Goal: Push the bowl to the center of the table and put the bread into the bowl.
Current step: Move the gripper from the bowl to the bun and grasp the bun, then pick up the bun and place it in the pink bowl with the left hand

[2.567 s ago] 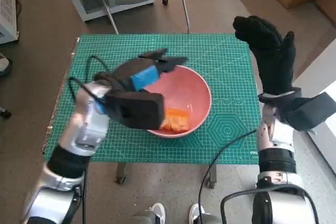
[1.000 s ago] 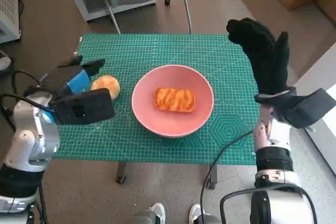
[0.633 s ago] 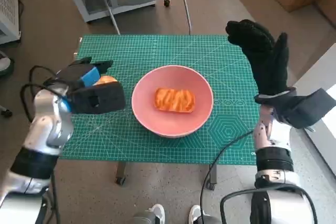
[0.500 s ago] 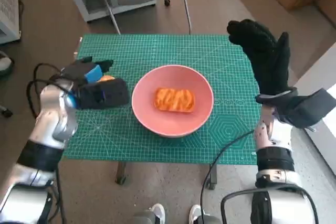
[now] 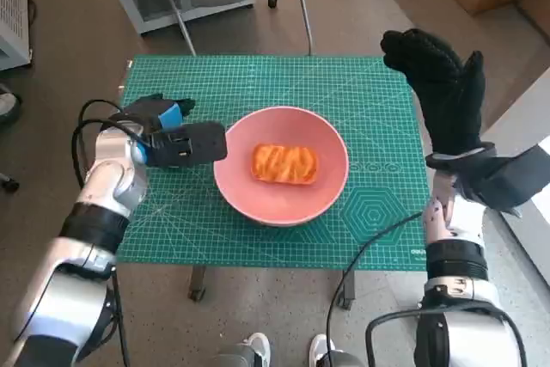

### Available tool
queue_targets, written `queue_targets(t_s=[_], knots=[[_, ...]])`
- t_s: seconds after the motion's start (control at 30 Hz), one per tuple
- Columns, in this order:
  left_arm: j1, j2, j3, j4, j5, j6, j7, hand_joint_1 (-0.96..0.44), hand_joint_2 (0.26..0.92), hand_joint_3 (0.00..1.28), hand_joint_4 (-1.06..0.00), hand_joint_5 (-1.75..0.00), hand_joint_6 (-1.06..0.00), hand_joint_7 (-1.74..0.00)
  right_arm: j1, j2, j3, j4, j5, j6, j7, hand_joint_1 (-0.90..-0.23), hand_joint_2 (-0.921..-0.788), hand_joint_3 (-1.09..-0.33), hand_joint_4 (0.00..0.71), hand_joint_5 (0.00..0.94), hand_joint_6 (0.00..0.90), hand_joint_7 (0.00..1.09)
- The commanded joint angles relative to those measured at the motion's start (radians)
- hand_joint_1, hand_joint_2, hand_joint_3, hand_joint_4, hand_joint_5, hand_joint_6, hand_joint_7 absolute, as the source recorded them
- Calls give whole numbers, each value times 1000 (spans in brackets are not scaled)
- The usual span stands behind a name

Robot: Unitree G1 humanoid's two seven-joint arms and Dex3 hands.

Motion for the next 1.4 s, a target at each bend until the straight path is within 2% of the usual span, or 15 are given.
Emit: queue_targets(t_s=[0.03,0.47,0.6,0.67,0.73,0.83,0.87,0.93,1.0,1.17,1.2,1.23,1.27,1.3,1.4], knots=[[-71,-28,-32,123,10,-20,31,97,748,30,-91,0,-296,0,24,-9,3,-2,-14,1,-13,-560,-921,-565,256,3,339,2],[-128,-80,-109,332,25,-77,80,83,768,44,-108,-9,-319,-9,47,-20,5,-42,-15,4,-25,-566,-921,-568,251,0,337,0],[-131,-88,-133,362,31,-76,74,73,776,50,-186,-37,-329,-11,52,-19,6,-50,-17,1,-32,-566,-921,-570,251,0,335,0],[-132,-90,-141,373,31,-73,69,72,795,61,-315,-98,-328,-9,54,-19,7,-53,-18,-1,-35,-566,-921,-572,250,0,334,0],[-132,-91,-148,382,29,-70,65,78,815,60,-336,-674,-338,-4,54,-20,8,-55,-18,-4,-36,-564,-921,-581,250,0,332,0],[-129,-91,-157,392,28,-69,65,270,881,129,-506,-1123,-370,-13,54,-19,7,-57,-16,-6,-36,-570,-921,-601,250,0,331,0],[-126,-92,-163,395,31,-67,71,289,886,137,-524,-1165,-377,-15,53,-19,6,-56,-13,-6,-34,-571,-921,-604,251,0,331,0],[-121,-93,-171,398,35,-67,84,339,806,335,-559,-1305,-449,-12,52,-18,4,-54,-7,-5,-30,-584,-921,-617,251,1,332,1],[-117,-92,-176,399,34,-70,100,358,761,423,-584,-1345,-512,-29,51,-16,2,-52,-1,-3,-26,-590,-921,-627,252,1,334,2],[-98,-90,-180,398,27,-80,180,372,777,372,-637,-1313,-673,-108,46,-12,-2,-43,10,2,-16,-604,-921,-640,256,3,343,6],[-94,-88,-181,397,27,-85,200,368,841,265,-626,-1308,-694,-236,45,-12,-3,-41,12,4,-14,-608,-921,-643,258,3,346,8],[-88,-86,-183,396,30,-91,227,366,857,241,-620,-1310,-679,-305,45,-10,-4,-42,16,6,-9,-609,-921,-643,258,3,348,8],[-85,-85,-185,397,31,-95,245,293,880,216,-602,-1319,-627,-551,45,-9,-5,-43,19,7,-6,-610,-921,-644,259,4,349,9],[-83,-85,-186,398,32,-97,255,188,895,216,-571,-1341,-567,-819,46,-8,-5,-43,20,7,-4,-612,-921,-645,260,4,351,10],[-76,-80,-188,399,31,-109,300,63,912,226,-491,-1347,-518,-1183,45,-5,-7,-44,25,10,3,-613,-921,-646,261,4,353,11]])
